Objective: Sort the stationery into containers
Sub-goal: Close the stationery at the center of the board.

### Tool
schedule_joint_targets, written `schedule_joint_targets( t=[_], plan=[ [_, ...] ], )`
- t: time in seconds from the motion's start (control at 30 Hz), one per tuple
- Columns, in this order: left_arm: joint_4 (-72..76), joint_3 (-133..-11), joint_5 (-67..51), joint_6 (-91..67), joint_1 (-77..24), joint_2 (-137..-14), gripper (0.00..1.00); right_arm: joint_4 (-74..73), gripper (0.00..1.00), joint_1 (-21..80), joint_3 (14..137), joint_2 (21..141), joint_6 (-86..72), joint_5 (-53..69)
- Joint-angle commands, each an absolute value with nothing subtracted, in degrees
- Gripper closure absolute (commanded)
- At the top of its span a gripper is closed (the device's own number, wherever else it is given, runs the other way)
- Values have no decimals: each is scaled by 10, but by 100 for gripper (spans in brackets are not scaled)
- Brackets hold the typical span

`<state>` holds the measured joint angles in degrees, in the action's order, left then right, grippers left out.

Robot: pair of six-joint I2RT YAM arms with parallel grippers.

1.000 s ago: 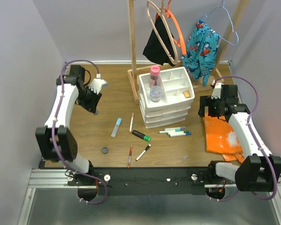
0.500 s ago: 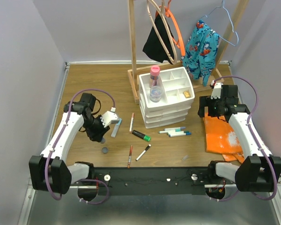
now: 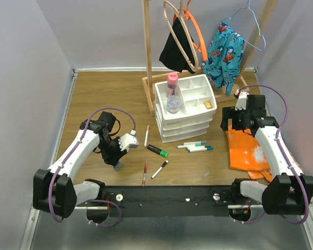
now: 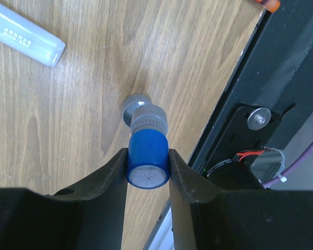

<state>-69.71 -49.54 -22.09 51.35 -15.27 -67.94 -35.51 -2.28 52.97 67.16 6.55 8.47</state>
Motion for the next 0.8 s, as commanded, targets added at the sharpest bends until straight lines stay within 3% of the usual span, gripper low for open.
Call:
schedule_joint_targets(
  t=[0.0,0.77],
  plan=[
    [-668,-476,-211,495,-163,-681,64,-346,1,-26,524,662,69,91],
    [-597,-430,-143,467,-163,-708,67,-342,1,-26,517,651,61,91]
  ],
)
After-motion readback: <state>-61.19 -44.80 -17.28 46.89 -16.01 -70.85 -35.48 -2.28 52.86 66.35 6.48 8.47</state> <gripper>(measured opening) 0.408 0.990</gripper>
